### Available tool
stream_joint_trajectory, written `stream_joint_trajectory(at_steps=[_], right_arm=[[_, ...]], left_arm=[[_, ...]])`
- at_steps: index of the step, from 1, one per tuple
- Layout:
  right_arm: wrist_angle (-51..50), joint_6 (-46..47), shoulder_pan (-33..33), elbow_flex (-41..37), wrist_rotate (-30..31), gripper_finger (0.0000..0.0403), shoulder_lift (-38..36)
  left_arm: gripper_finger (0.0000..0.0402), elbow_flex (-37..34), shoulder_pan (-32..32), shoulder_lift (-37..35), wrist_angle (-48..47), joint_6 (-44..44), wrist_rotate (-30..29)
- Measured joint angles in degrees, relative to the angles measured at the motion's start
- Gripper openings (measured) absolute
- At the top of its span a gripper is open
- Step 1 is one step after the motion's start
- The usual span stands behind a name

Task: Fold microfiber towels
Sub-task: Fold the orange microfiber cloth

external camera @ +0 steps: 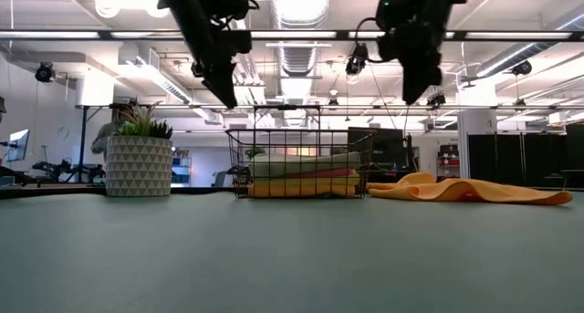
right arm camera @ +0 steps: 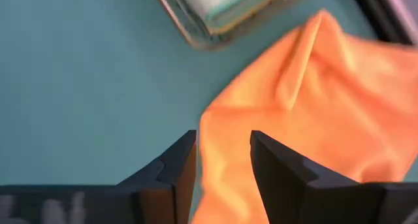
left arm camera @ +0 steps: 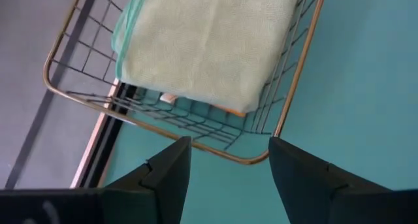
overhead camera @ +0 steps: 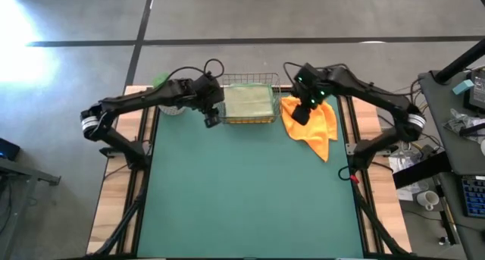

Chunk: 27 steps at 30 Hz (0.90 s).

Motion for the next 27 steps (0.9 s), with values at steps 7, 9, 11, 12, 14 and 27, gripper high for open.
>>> stream_joint_trajectory(at_steps=[7, 9, 11, 12, 14, 27], right_arm=[[3.07, 12.87, 0.00, -12.91, 0.06, 0.0121, -8.51], [4.54, 15.72, 0.02, -16.63, 0.04, 0.0118, -10.42], [6.36, 18.18, 0.13, -20.22, 0.05, 0.0114, -11.88], [7.52, 19.40, 0.13, -21.89, 0.36, 0.0112, -12.45], [9.68, 21.62, 0.13, -24.95, 0.98, 0.0108, -13.27], [30.46, 25.48, 0.37, -39.47, 1.57, 0.0091, -10.94]], left_arm=[[0.0190, -4.15, -0.02, -1.94, 1.86, -1.48, -0.05], [0.0190, -4.70, -0.02, -1.95, 1.89, -1.62, -0.06], [0.0190, -5.18, -0.02, -1.95, 1.86, -1.66, -0.04], [0.0190, -5.34, -0.02, -1.89, 2.00, -1.66, -0.06], [0.0190, -5.87, -0.03, -1.88, 2.25, -1.68, -0.06], [0.0190, -6.65, -0.15, -1.82, 2.08, -2.99, -0.04]])
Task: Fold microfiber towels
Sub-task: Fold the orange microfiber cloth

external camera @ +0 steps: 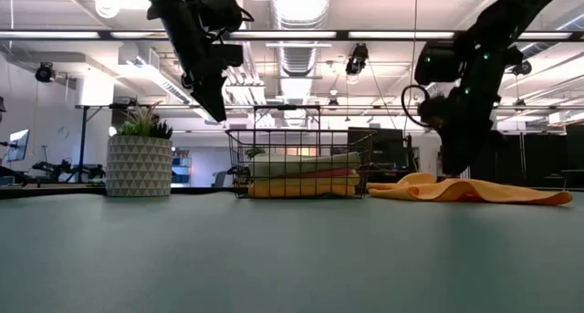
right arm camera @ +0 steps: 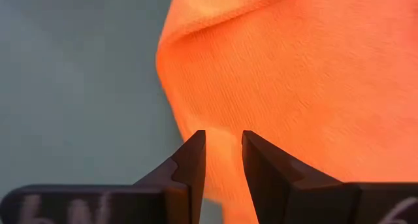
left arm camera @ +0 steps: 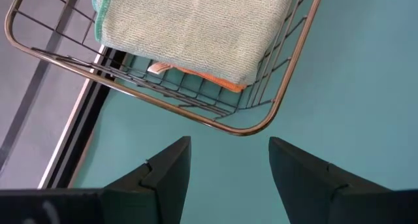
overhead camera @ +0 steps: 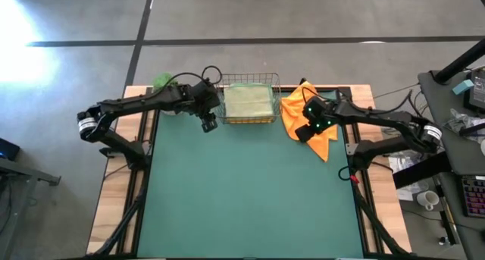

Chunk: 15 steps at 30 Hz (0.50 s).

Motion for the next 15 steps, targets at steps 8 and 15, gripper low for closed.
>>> stream_joint_trajectory(at_steps=[8, 15], right_arm=[[4.72, 3.02, 1.10, -4.17, 1.03, 0.0091, 2.43], [5.79, 6.88, 7.99, -5.05, 0.92, 0.0091, 4.81]], left_arm=[[0.0190, 0.00, -0.13, 0.03, -0.04, 0.00, 0.01], [0.0190, 0.00, -0.13, 0.04, 0.07, 0.00, 0.00]])
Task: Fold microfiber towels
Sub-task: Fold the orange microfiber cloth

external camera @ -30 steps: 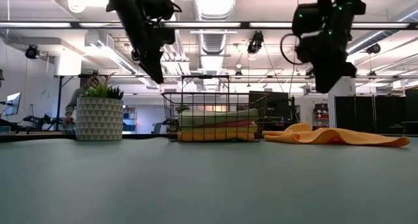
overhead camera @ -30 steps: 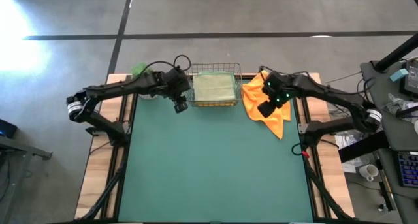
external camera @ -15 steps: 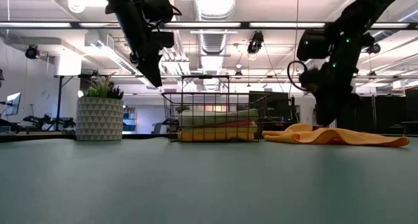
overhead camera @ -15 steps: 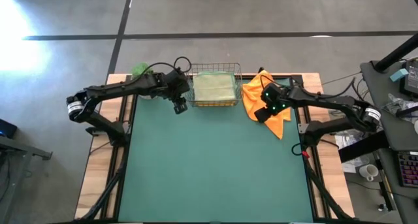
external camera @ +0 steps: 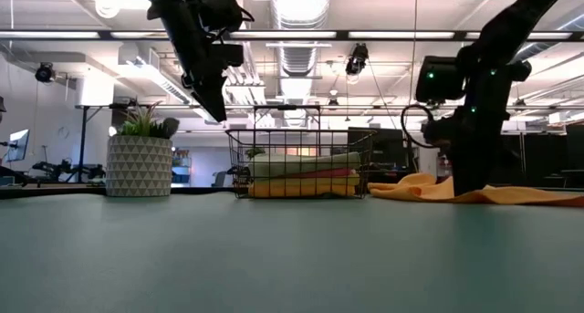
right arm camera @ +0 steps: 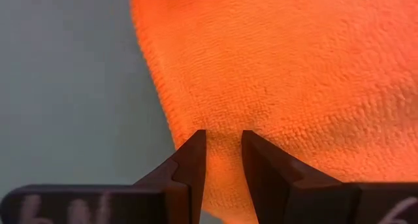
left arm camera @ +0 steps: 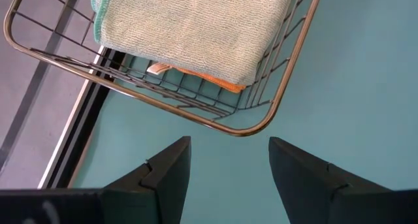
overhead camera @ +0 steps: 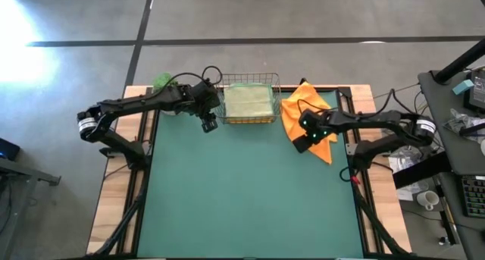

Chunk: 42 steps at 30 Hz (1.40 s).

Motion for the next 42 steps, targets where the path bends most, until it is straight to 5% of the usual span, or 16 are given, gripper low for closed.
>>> stream_joint_trajectory(at_steps=[12, 27, 35, 42], right_arm=[[2.81, 19.20, 20.73, 0.00, 1.46, 0.0091, 0.36], [9.95, 46.70, 48.00, 0.00, 5.73, 0.0091, 2.02], [13.66, 49.45, 57.61, 5.98, 4.08, 0.0091, 8.83], [11.49, 48.40, 62.06, 15.94, 9.67, 0.0091, 12.29]], left_arm=[[0.0190, 0.02, -0.02, 0.00, 1.23, 3.68, 0.98], [0.0190, 0.00, -2.41, 0.04, 2.99, 8.90, 10.87], [0.0190, -0.09, -7.14, 0.04, 6.96, 10.70, 12.28], [0.0189, -0.59, -12.87, 0.04, 13.16, 13.81, 12.73]])
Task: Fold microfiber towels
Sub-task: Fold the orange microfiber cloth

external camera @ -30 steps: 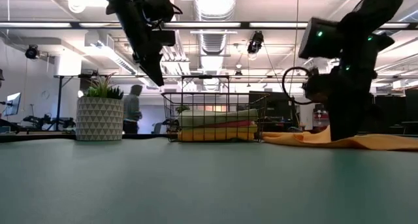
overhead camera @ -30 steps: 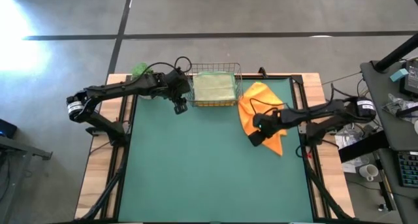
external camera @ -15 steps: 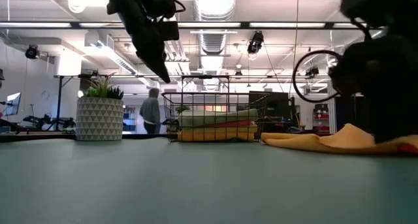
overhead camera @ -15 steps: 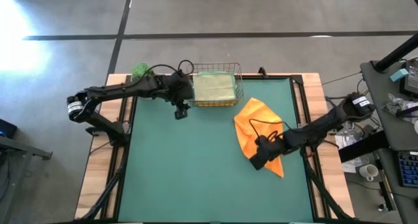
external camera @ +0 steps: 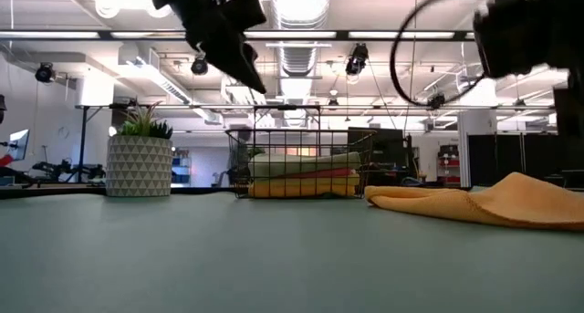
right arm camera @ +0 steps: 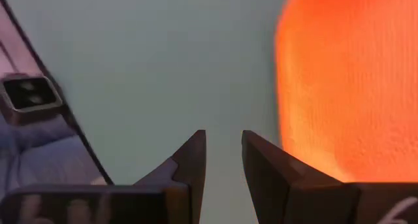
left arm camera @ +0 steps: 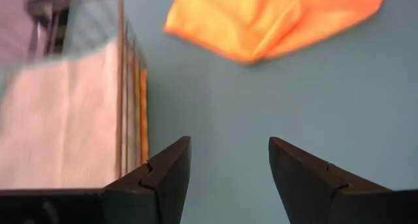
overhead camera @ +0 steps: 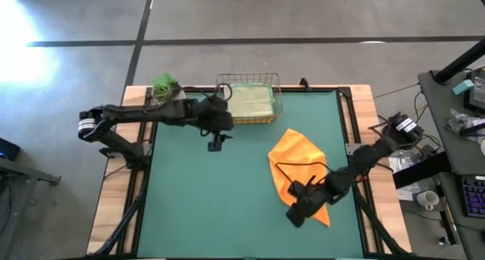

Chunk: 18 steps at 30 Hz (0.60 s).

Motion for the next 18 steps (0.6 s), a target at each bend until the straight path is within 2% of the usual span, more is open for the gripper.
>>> stream_joint_trajectory(at_steps=[4, 7, 11, 16, 18], right_arm=[[-8.02, 0.15, 1.75, 5.94, 8.37, 0.0091, -0.02], [-17.63, 1.12, 2.62, 11.14, 13.69, 0.0091, -0.36], [-31.23, 2.27, 3.37, 18.30, 18.26, 0.0091, -0.36], [-41.99, 2.27, 3.83, 24.53, 24.45, 0.0091, -0.40], [-45.33, 2.25, 3.85, 26.12, 25.04, 0.0091, -0.42]], left_arm=[[0.0189, -0.39, -2.99, 0.69, 6.32, 0.21, 0.08], [0.0189, -0.47, -4.79, 2.30, 10.95, 0.22, 0.12], [0.0189, -0.45, -6.77, 5.75, 17.89, 0.20, 0.23], [0.0189, -0.45, -8.94, 10.19, 26.56, 0.16, 0.23], [0.0189, -0.45, -9.59, 11.80, 29.46, 0.14, 0.23]])
